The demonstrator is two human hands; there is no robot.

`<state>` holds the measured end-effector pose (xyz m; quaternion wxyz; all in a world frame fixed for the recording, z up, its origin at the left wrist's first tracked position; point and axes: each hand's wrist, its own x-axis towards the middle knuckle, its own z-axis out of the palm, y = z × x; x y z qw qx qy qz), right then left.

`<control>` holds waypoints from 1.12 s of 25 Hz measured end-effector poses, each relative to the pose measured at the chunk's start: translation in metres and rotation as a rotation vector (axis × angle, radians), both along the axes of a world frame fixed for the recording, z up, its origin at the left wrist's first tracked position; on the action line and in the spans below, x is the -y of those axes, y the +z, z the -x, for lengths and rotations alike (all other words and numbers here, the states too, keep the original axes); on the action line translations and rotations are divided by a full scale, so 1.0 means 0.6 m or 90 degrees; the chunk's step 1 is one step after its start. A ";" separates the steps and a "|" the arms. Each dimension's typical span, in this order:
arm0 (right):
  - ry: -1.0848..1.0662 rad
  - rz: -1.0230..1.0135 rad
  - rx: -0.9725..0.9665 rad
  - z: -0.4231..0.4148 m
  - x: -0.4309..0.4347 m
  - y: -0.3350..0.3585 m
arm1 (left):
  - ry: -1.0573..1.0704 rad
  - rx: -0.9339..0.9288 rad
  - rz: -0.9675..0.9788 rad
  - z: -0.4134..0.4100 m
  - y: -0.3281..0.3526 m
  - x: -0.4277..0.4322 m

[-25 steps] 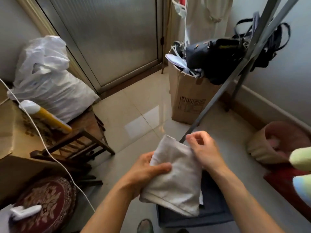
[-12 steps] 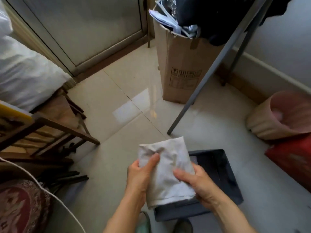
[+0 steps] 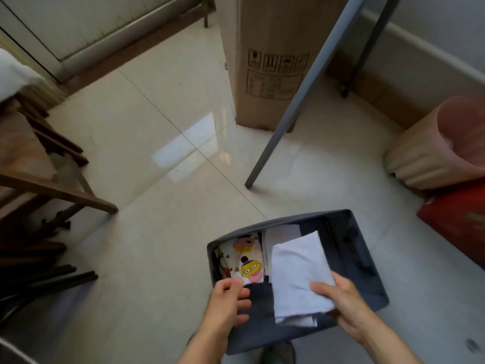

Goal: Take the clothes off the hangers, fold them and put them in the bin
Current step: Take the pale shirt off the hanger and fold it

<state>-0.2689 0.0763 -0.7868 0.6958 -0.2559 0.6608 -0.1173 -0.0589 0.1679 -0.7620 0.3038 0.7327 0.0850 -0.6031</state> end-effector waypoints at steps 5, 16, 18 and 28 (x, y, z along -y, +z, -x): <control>-0.016 -0.013 -0.031 -0.002 0.051 -0.118 | -0.037 -0.039 0.055 0.015 -0.080 0.031; 0.166 0.124 -0.242 -0.046 0.052 -0.145 | -0.052 -0.028 0.072 0.009 -0.083 0.054; 0.154 0.110 -0.170 -0.073 0.034 -0.085 | -0.035 -0.035 0.085 0.010 -0.042 0.055; 0.090 0.143 -0.011 -0.168 0.003 0.282 | 0.081 -0.023 0.202 -0.048 0.279 0.059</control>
